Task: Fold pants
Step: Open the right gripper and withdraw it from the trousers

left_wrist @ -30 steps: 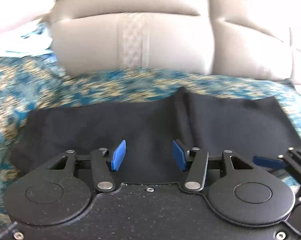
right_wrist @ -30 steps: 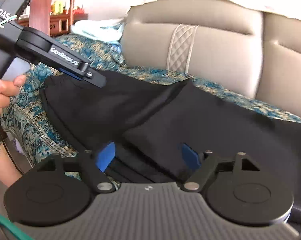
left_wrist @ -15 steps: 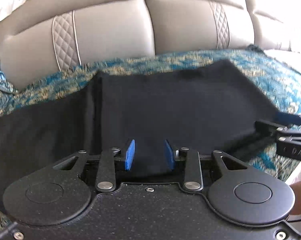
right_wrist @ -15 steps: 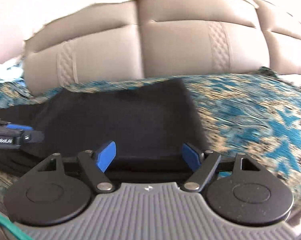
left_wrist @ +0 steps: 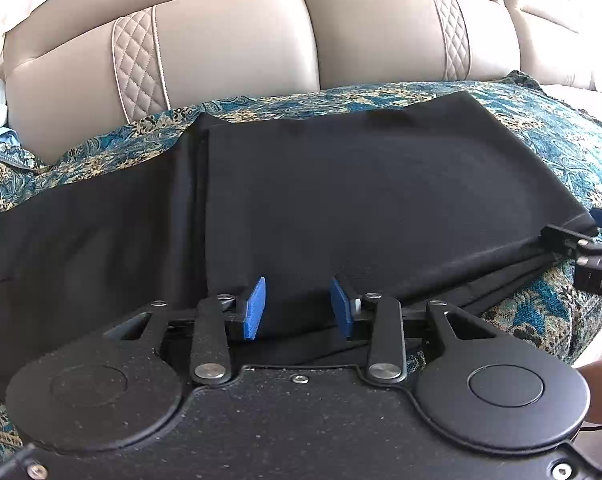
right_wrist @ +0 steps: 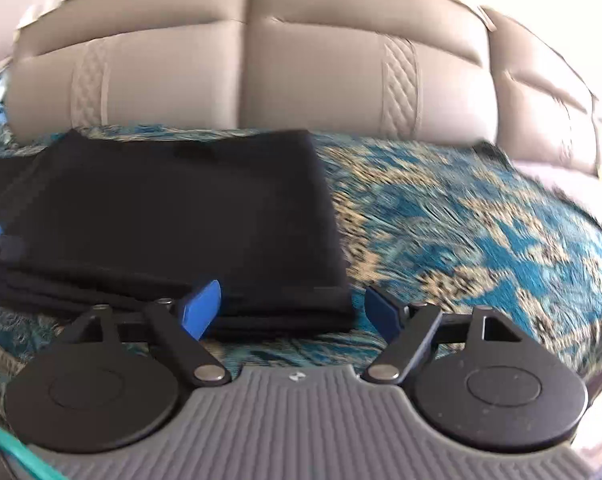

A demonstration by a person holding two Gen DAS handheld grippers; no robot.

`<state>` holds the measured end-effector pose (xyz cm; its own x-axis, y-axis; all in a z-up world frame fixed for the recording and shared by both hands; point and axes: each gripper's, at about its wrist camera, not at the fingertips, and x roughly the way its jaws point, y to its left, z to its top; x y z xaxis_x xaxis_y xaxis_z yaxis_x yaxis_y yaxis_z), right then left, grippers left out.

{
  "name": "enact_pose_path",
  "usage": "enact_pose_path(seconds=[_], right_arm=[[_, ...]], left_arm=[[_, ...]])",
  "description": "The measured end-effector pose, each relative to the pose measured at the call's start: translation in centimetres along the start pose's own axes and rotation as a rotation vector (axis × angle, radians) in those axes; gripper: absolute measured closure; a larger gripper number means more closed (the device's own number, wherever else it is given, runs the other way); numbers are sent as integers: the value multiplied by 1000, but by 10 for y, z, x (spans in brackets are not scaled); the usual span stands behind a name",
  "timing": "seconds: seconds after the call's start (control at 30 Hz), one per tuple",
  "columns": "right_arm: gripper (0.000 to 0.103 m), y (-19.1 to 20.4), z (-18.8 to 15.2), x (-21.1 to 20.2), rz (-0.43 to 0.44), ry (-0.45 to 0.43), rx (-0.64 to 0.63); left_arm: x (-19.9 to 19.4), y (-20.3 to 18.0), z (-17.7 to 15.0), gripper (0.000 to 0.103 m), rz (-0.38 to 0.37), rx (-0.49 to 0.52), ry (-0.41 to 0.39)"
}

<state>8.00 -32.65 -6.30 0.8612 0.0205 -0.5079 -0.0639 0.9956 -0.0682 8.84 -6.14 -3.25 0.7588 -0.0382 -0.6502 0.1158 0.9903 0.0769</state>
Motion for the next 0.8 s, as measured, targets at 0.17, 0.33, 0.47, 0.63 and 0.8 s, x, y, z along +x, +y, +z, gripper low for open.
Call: enact_pose_path(seconds=[0.17,0.33,0.47,0.63,0.8], right_arm=[[18,-13,12,-4,29,-7,67],[18,-11,38,5,64,-48,52],[23,-2,61,36,118,-8,17],[31,4,83,85,108,59,0],[33,0,102,114,116,65,3]], left_arm=[[0,0,-2,66,5,7,-11],[-1,0,-5,65,2,-8,-21],[-1,0,-6,65,5,-8,-25],[-1,0,-6,65,8,-15,-26],[-2,-1,-6,64,15,-20,-28]])
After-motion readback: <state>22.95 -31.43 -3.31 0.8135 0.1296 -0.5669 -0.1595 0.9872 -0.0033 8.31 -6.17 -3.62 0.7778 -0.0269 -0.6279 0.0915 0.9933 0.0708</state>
